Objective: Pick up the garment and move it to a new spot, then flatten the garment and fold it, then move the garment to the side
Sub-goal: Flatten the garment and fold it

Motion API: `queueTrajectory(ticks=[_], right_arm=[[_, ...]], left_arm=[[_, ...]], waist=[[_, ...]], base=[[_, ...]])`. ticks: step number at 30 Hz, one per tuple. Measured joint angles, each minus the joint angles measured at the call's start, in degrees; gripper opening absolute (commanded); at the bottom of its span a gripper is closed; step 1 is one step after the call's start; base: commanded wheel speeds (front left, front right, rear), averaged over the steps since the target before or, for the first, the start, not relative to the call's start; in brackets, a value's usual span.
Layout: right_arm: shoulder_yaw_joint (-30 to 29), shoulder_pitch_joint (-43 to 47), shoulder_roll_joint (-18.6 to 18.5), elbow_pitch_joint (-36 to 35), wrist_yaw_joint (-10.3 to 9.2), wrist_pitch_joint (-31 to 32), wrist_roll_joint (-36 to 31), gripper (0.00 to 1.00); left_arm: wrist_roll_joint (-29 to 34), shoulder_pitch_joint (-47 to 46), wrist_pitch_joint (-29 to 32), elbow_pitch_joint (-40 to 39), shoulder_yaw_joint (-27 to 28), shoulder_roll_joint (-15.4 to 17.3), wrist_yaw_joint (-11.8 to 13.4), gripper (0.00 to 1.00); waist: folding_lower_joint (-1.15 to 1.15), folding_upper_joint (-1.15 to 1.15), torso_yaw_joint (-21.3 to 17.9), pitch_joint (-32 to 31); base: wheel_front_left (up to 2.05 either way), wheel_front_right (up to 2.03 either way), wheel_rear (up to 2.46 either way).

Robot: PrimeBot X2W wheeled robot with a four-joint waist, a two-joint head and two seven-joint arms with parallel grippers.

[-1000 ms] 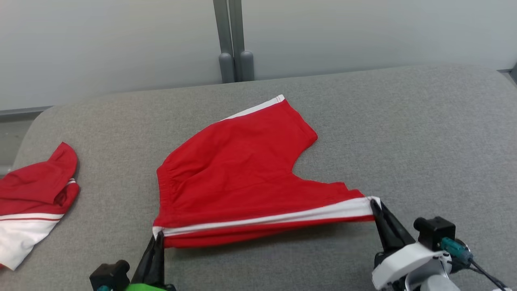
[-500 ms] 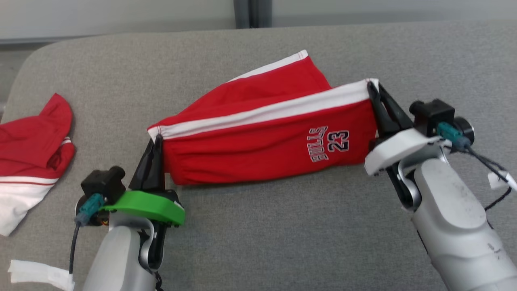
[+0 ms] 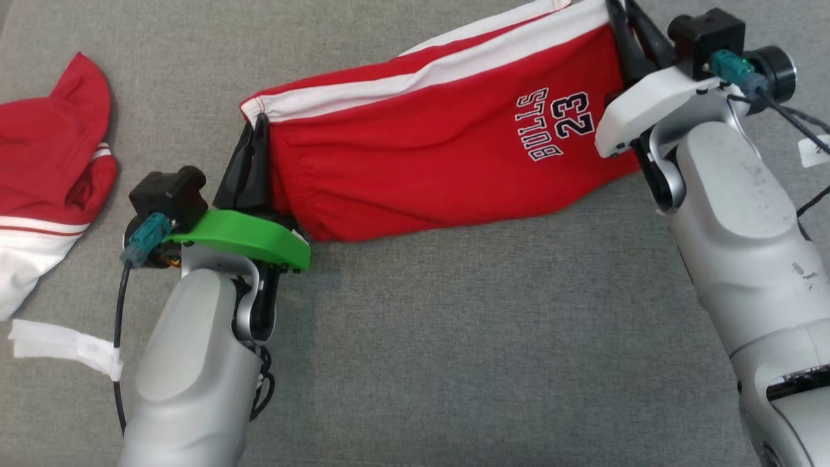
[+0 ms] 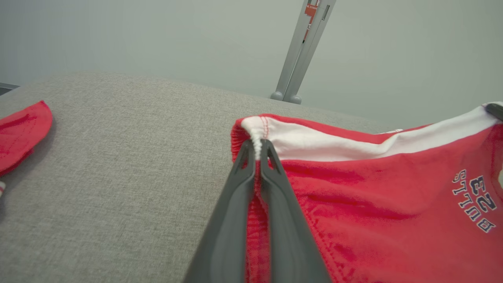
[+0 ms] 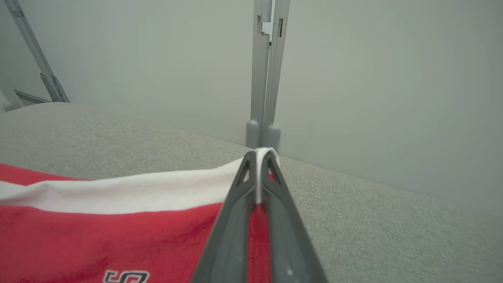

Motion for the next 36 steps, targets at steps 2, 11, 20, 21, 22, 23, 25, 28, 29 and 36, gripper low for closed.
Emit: queueTrajectory(ticks=[2, 11, 20, 21, 22, 23, 25, 28, 29, 36], right_arm=[[-1.2, -2.9, 0.2, 2.2, 0.0, 0.0, -1.2, 0.0], [-3.0, -7.0, 1.5, 8.2, 0.0, 0.0, -6.7, 1.0], [-5.1, -3.8, 1.5, 7.7, 0.0, 0.0, -4.1, 1.0], [-4.9, -2.9, 1.5, 8.2, 0.0, 0.0, -3.0, 1.0], [-4.5, -2.1, 1.4, 8.8, 0.0, 0.0, -2.3, 1.0], [-4.0, -1.4, 1.4, 9.3, 0.0, 0.0, -1.6, 1.0], [-3.2, -0.4, 1.1, 10.6, 0.0, 0.0, -0.3, 1.0], [-1.7, 1.2, 0.4, 14.2, 0.0, 0.0, 1.3, 1.0], [-1.2, 1.4, 0.3, 15.5, 0.0, -0.1, 1.8, 1.0], [2.2, 1.1, 1.4, 19.4, 0.02, 0.1, 6.5, 0.0]], left_arm=[[-0.6, -2.2, 0.0, 0.5, -0.7, 0.0, 1.4, 0.0], [-2.3, -4.1, 0.0, 1.7, -2.6, 0.0, 3.8, 1.0], [-0.5, -0.8, 0.0, 0.5, -1.1, 0.0, 4.8, 1.0], [-0.3, -0.1, 0.0, 0.1, -0.7, 0.0, 4.9, 1.0], [-0.2, 0.5, 0.0, -0.2, -0.4, 0.0, 4.9, 1.0], [-0.2, 1.2, 0.0, -0.5, 0.0, 0.0, 4.9, 1.0], [-0.4, 2.6, 0.0, -1.3, 0.9, 0.0, 5.3, 1.0], [-0.2, 4.2, 0.0, -2.1, 1.6, 0.0, 5.3, 1.0], [0.0, 4.7, 0.0, -2.3, 1.6, 0.0, 5.3, 1.0], [0.9, 6.6, 0.0, -2.6, 1.7, 0.0, 5.3, 1.0]], waist=[[0.0, 0.0, 1.0, 1.9], [0.0, 0.0, 3.0, 5.2], [0.0, 0.0, 2.4, 3.3], [0.0, 0.0, 2.3, 2.9], [0.0, 0.0, 2.2, 2.6], [0.0, 0.0, 2.1, 2.2], [0.0, 0.0, 1.8, 1.6], [0.0, 0.0, 1.6, 0.8], [0.0, 0.0, 1.5, 0.5], [0.0, 0.0, 1.2, -0.4]], base=[[0.0, 0.0, 0.0], [0.0, 0.0, 0.0], [0.0, 0.0, 0.0], [0.0, 0.0, 0.0], [0.0, 0.0, 0.0], [0.0, 0.0, 0.0], [0.0, 0.0, 0.0], [0.0, 0.0, 0.0], [0.0, 0.0, 0.0], [0.0, 0.0, 0.0]])
